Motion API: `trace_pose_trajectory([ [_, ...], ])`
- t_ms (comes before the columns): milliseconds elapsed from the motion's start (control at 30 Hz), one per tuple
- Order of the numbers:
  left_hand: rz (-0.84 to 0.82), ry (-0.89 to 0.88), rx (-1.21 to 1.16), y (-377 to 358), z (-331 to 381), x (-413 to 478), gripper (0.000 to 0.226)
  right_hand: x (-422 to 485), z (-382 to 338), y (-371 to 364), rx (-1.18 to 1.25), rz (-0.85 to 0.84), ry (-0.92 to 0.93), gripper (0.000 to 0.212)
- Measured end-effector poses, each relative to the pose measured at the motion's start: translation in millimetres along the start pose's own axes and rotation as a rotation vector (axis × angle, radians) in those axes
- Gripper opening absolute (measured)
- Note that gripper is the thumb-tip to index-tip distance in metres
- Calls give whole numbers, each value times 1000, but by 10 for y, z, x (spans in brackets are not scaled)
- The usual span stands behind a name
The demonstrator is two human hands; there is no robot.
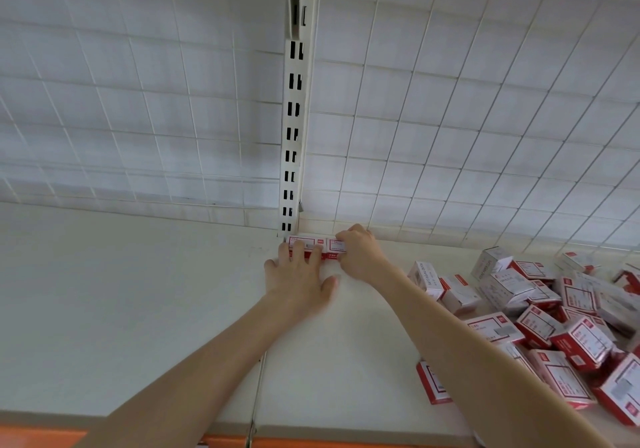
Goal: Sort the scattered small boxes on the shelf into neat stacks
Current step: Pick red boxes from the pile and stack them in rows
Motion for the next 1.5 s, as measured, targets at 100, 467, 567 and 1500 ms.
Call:
trace_pose_trajectory([
  [100,-2,-1,-4,-2,1,4,62,-11,1,4,1,3,2,36],
  [467,-13,1,-35,31,21,-18,62,-90,-20,30,27,3,22,49],
  [567,-9,-9,-39,76,77,-27,63,-165,4,199,36,72,27,55],
  [1500,-75,-252,-396,67,1767,-192,50,-1194,1470,731,-70,-61,54,36],
])
Point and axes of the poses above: each hand's wrist, its own x-axis towards the middle knuckle, its own y-axis out of the back of the hand, z = x × y, the point moved 10 cm from there along x, towards the middle knuckle, and after that the axes turned 7 degrees about -x, right-handed, at the moved point
